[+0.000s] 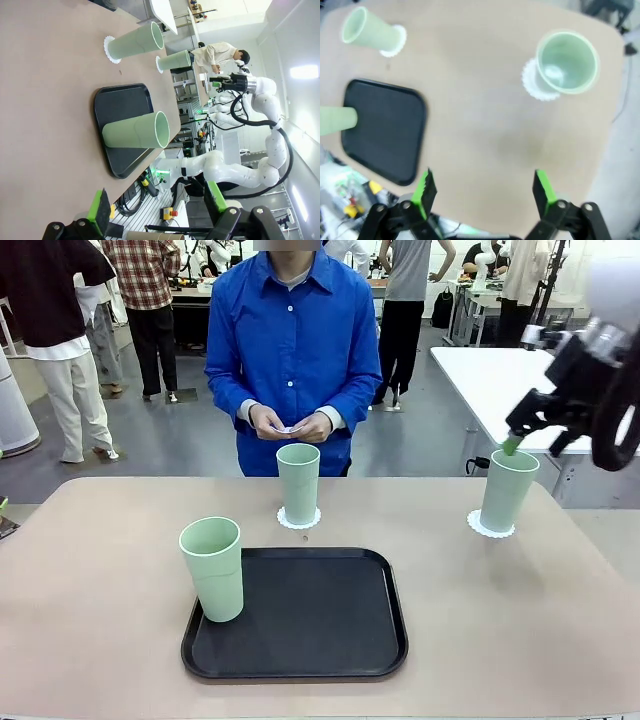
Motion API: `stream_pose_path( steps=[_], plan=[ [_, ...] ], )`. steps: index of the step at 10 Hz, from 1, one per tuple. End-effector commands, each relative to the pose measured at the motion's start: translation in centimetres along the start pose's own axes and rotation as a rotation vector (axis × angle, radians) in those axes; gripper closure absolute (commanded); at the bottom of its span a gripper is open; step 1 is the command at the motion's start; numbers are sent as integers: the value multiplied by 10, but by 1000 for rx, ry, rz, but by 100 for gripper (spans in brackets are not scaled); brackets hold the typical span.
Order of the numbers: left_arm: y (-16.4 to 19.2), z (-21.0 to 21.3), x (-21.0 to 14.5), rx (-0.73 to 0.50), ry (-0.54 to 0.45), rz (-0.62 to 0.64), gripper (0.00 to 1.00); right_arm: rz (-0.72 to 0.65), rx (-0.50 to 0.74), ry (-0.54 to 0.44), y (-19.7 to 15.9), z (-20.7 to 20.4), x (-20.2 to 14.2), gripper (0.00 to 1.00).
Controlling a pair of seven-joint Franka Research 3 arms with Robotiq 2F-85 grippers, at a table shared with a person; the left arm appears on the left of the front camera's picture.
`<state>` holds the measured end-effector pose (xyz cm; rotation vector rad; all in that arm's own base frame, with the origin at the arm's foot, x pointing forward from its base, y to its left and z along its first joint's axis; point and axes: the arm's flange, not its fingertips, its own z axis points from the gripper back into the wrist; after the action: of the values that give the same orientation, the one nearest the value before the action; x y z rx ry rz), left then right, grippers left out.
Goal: Place coasters on the table and set cups on them.
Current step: Take one Reusable plastic cup from the Flat Tray and place it on a coaster set by the human.
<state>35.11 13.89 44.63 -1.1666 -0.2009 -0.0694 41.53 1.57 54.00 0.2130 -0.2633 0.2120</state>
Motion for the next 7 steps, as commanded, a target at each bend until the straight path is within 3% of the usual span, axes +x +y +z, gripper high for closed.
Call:
stream_pose_path(
  steps=[1, 7],
  plan=[
    [-1, 0, -2, -12, -4, -8, 0, -71, -39, 22, -1, 1, -16, 0],
    [-1, 0, -2, -12, -4, -8, 0, -38, -11, -1, -13, 4, -11, 0]
  ],
)
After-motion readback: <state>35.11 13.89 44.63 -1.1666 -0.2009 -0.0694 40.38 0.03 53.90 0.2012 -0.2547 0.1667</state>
